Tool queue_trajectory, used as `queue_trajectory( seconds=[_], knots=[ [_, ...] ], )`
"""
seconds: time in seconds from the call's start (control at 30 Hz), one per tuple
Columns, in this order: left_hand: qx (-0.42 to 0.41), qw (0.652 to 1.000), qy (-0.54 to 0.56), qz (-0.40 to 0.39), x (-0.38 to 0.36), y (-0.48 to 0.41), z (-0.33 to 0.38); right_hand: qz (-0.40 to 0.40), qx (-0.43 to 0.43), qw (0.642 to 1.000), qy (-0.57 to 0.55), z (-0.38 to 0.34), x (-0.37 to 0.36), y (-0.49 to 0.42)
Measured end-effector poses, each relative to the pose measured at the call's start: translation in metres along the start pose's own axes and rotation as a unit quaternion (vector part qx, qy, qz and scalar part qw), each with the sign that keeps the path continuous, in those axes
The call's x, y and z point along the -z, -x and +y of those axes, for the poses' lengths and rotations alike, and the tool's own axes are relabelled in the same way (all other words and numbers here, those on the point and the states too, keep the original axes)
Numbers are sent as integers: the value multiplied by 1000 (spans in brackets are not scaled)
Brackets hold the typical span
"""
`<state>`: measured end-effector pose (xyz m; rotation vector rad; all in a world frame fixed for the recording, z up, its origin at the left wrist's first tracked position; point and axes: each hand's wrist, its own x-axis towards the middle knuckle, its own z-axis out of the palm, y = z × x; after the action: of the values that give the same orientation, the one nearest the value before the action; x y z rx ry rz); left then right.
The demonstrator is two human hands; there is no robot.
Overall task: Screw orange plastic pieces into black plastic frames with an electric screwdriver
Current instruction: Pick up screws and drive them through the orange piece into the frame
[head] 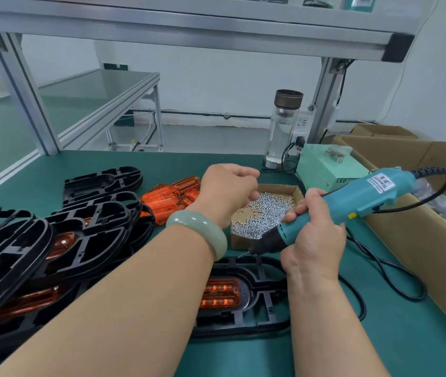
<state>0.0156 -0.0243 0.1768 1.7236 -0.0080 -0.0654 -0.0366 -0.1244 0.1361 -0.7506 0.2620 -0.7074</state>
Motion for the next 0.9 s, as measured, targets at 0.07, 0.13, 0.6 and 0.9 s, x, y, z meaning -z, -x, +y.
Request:
queue_trajectory(
  seconds=[0.07,0.13,0.6,0.9],
  knots=[
    [39,990,137,8,2,12,7,-1,1,1000,0,0,0,0],
    [42,975,217,7,7,28,8,-1,-2,1000,-6,-1,1,0],
    [-54,982,134,123,34,113,-57,-5,-60,995,-74,-8,2,2],
    [32,948,309,68,36,106,-61,-12,-118,984,-133,-12,2,1]
  ],
)
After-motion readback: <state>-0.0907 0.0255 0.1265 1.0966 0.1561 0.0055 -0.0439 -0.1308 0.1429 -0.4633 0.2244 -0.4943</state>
